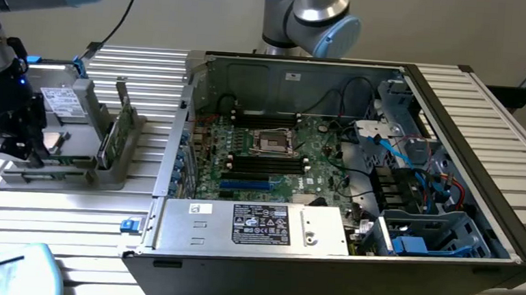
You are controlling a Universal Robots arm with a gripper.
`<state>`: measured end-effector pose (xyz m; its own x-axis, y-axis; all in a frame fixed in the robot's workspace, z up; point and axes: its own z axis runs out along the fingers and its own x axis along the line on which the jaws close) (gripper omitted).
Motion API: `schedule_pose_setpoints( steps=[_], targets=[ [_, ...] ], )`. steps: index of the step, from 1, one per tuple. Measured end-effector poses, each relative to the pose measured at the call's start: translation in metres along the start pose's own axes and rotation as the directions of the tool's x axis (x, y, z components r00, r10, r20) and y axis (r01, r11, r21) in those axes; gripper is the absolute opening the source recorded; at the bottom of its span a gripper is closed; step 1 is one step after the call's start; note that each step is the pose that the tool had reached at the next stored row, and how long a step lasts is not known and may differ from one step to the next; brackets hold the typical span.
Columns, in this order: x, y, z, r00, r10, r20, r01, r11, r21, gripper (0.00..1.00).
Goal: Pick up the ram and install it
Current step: 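Pick up the ram and move it above insertion slot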
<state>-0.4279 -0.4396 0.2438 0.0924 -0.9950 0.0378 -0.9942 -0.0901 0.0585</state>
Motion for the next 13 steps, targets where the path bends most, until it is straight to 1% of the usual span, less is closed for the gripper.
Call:
schedule_pose_setpoints(
  steps=[2,5,8,13],
  targets=[
    [0.0,-0.0002,0.0032,1.0,0.0,0.0069,0.0,1.0,0.0012,0.31],
    [0.0,-0.0002,0.0087,0.9999,0.0,0.0103,0.0,1.0,0.0016,0.31],
    [0.0,-0.0004,0.0142,0.9999,-0.001,0.0161,0.001,1.0,0.0022,0.31],
    [0.0,-0.0005,0.0233,0.9997,-0.001,0.0233,0.001,1.0,0.0028,0.31]
  ],
)
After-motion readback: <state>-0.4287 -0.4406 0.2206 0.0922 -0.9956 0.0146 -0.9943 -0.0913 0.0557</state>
